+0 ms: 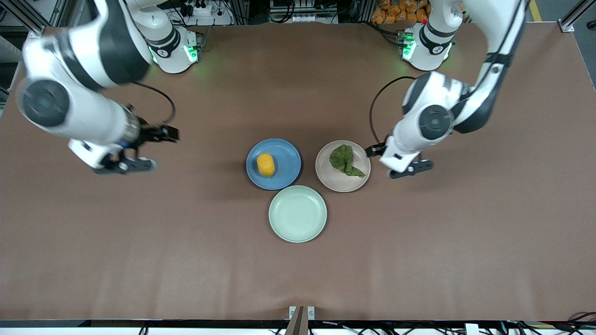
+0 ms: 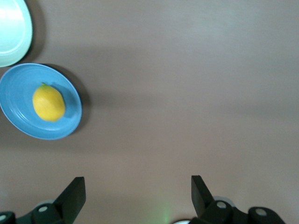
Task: Pick lemon and lettuce from blue and beige plates
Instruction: 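Lower the right gripper to the lemon while the left gripper reaches the lettuce, then close the right gripper on the lemon while the left gripper grips the lettuce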
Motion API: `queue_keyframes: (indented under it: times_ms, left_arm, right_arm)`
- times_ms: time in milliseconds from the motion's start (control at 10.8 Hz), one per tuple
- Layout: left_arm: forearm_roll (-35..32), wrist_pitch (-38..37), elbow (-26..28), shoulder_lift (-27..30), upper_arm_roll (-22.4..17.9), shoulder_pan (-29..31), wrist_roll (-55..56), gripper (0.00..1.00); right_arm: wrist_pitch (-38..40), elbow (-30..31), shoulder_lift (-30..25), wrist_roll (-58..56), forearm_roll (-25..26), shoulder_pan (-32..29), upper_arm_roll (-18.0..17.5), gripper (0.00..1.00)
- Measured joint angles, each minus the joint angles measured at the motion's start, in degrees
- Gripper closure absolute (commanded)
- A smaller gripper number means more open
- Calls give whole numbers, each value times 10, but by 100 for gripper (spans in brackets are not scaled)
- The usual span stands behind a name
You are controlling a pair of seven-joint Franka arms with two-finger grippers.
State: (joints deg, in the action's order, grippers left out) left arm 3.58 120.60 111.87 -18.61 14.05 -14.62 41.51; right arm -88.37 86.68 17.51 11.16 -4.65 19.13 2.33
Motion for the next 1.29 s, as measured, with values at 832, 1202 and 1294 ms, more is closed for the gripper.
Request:
queue_keyframes:
  times_ms: [832,1202,1294]
  left_arm:
    - [-24,140,-2,-122,-1,-72,114,39]
    - [-24,141,-6,-130,-3,-77,114,69]
    - [-24,141,-7,-132,-3,-77,114,85]
  right_arm:
    - [-255,46,138,103,-40,136,0,0]
    - [-373,106,154,129,-41,170,0,0]
    - [-393,116,158,131,-41,177,0,0]
